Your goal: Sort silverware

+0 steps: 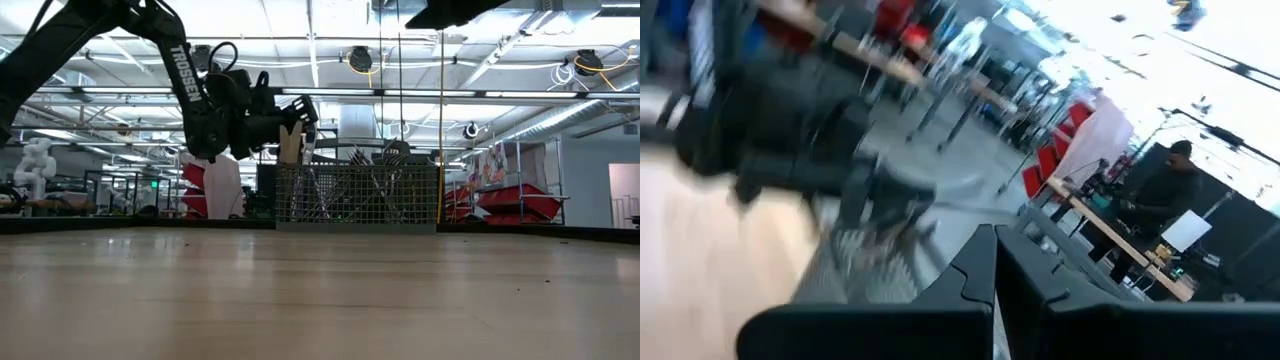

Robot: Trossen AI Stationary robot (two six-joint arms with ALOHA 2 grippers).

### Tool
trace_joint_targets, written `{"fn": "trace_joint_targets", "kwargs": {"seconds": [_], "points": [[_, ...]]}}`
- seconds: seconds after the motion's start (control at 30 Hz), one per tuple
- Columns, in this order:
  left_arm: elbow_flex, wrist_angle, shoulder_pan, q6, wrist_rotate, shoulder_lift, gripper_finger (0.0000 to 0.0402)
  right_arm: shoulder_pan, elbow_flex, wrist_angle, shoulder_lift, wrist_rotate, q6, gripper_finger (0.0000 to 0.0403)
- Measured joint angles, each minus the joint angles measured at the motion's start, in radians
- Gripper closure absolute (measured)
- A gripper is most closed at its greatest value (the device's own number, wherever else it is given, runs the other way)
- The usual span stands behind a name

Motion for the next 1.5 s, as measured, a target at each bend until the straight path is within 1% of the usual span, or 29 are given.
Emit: {"fn": "trace_joint_targets", "kwargs": {"seconds": [0.07,0.13,0.23,0.3,0.33,0.47,0.6,0.67,0.73,0.8,0.83,0.87,0.9,0.97,1.0,1.07,1.1,1.2,1.3,1.37,1.5], "points": [[0.000,-0.001,0.000,0.014,0.022,0.000,0.0352,-0.028,0.000,0.091,0.018,-0.013,0.057,0.0403],[0.000,-0.014,-0.001,0.024,0.042,0.000,0.0352,-0.085,0.000,0.160,0.051,-0.066,0.173,0.0403],[0.000,-0.017,-0.001,0.023,0.050,0.000,0.0360,-0.189,0.000,0.203,0.130,-0.263,0.380,0.0403],[0.000,-0.017,-0.001,0.024,0.065,0.000,0.0369,-0.223,0.000,0.213,0.182,-0.368,0.430,0.0403],[0.000,-0.018,0.000,0.025,0.070,0.000,0.0374,-0.230,0.000,0.226,0.204,-0.393,0.438,0.0403],[0.000,-0.022,-0.001,0.023,0.070,0.000,0.0387,-0.225,0.000,0.278,0.251,-0.419,0.451,0.0403],[0.000,0.011,-0.001,0.045,0.078,-0.006,0.0390,-0.198,0.000,0.278,0.243,-0.419,0.404,0.0403],[-0.006,0.003,0.000,0.075,0.111,-0.051,0.0390,-0.180,0.000,0.269,0.224,-0.421,0.379,0.0403],[-0.022,-0.035,-0.001,0.107,0.185,-0.142,0.0390,-0.163,0.000,0.242,0.195,-0.445,0.344,0.0401],[-0.038,-0.161,-0.002,0.156,0.229,-0.261,0.0387,-0.138,0.000,0.201,0.164,-0.445,0.315,0.0395],[-0.043,-0.288,-0.003,0.178,0.247,-0.330,0.0384,-0.123,0.000,0.180,0.145,-0.440,0.297,0.0390],[-0.044,-0.468,-0.005,0.193,0.270,-0.411,0.0380,-0.112,0.000,0.153,0.126,-0.437,0.278,0.0382],[-0.037,-0.681,-0.010,0.206,0.286,-0.499,0.0375,-0.102,0.000,0.127,0.105,-0.437,0.266,0.0374],[0.017,-1.167,-0.024,0.245,0.293,-0.672,0.0363,-0.090,0.001,0.081,0.067,-0.436,0.261,0.0356],[0.045,-1.366,-0.035,0.270,0.294,-0.736,0.0355,-0.087,0.002,0.053,0.050,-0.433,0.266,0.0346],[0.074,-1.663,-0.065,0.303,0.294,-0.828,0.0338,-0.083,0.002,0.003,0.025,-0.430,0.274,0.0326],[0.076,-1.775,-0.079,0.303,0.295,-0.863,0.0328,-0.083,0.002,-0.016,0.018,-0.430,0.277,0.0316],[0.076,-2.023,-0.126,0.242,0.297,-0.928,0.0295,-0.083,0.002,-0.047,0.014,-0.439,0.292,0.0286],[0.052,-2.224,-0.169,0.188,0.272,-0.942,0.0262,-0.083,0.002,-0.051,0.026,-0.443,0.292,0.0261],[0.008,-2.273,-0.200,0.177,0.250,-0.932,0.0243,-0.083,0.002,-0.057,0.039,-0.444,0.292,0.0249],[-0.120,-2.240,-0.221,0.173,0.241,-0.931,0.0220,-0.083,0.002,-0.057,0.058,-0.445,0.277,0.0234]]}}
